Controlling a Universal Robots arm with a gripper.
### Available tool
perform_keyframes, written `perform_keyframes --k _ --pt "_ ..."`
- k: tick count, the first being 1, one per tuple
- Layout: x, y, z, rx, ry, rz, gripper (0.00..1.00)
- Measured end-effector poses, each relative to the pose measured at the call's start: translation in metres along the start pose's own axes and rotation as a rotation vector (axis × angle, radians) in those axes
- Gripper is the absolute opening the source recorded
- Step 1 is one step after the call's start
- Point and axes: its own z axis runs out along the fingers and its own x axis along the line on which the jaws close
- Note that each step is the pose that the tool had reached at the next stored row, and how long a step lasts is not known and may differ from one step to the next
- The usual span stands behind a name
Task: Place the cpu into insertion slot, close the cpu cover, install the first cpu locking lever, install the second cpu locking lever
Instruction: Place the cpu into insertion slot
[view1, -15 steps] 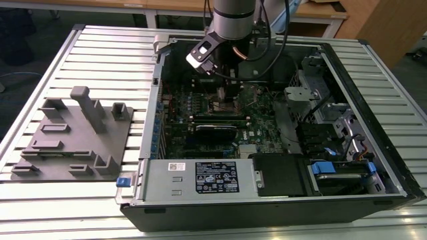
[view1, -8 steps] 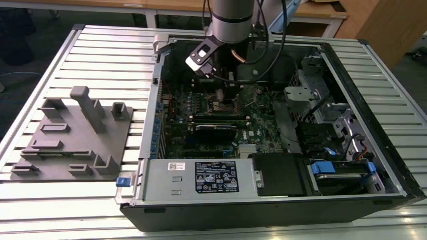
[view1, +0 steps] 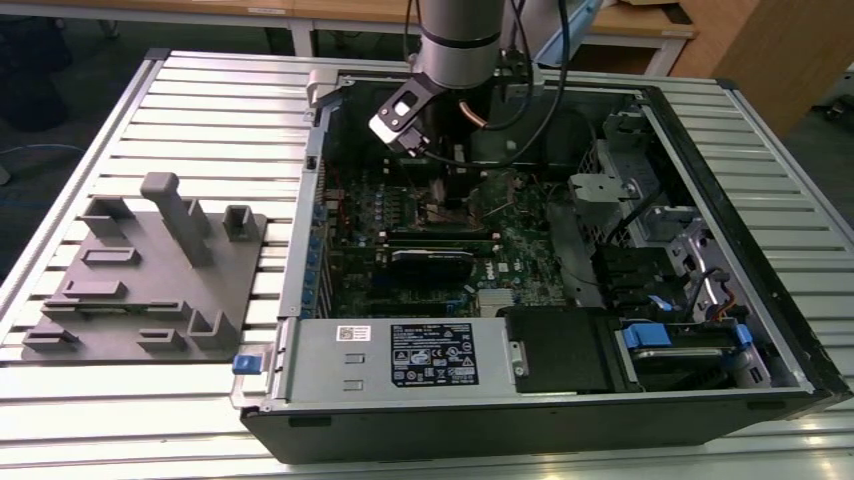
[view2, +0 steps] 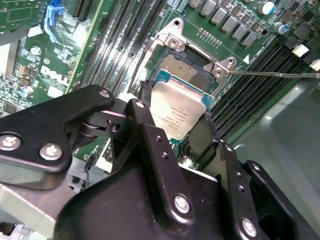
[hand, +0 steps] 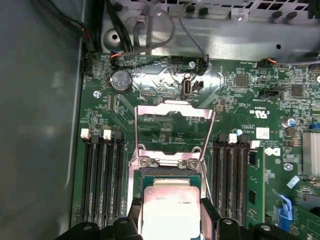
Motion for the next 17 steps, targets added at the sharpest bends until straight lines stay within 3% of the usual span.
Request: perform_keyframes --k 5,10,17 --pt "0.0005 -0.0006 0.0082 0.0 0.0 0.0 0.54" --pt "0.0006 -0.0007 0.0095 0.0001 0.0 0.0 0.54" --pt "0.0007 -0.0012 0.0158 0.0001 -0.0001 0.0 0.54"
